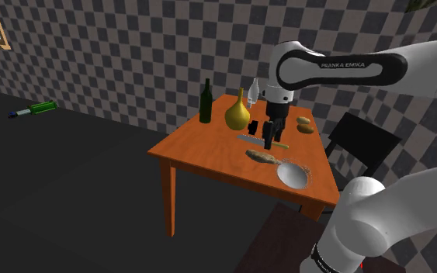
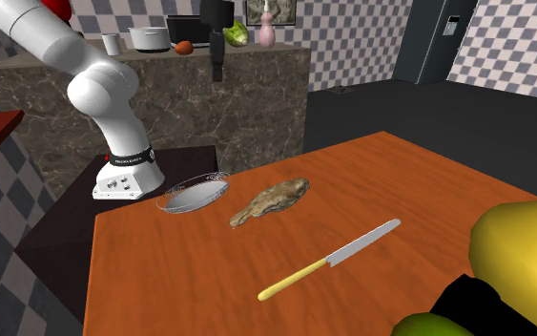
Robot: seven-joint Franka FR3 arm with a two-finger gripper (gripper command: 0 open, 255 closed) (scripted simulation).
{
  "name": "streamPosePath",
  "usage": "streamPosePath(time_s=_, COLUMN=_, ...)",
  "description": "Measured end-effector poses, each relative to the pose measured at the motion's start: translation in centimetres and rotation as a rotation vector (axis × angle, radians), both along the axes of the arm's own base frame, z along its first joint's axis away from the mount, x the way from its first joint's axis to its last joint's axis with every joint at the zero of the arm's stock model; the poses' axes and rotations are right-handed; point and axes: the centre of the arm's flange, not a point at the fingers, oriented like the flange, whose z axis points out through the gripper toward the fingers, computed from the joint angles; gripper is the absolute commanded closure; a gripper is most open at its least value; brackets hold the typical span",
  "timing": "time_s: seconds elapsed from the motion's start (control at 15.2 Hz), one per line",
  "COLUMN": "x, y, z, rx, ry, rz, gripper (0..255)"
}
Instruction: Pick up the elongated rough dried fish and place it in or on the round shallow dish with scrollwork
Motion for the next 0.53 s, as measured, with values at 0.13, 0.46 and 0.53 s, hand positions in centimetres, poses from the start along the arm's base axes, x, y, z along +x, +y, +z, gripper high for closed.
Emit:
streamPosePath(time_s=0.13, x=0.8, y=-2.2, z=-1.3, rx=0.009, ry=0.003, rz=0.022, gripper=0)
streamPosePath(time_s=0.46, x=2.1, y=-7.8, z=-5.1, rx=0.031, ry=0.011, rz=0.075, gripper=0)
streamPosePath(time_s=0.53, x=2.4, y=-9.0, z=-5.9, rx=0.036, ry=0.012, rz=0.086, gripper=0)
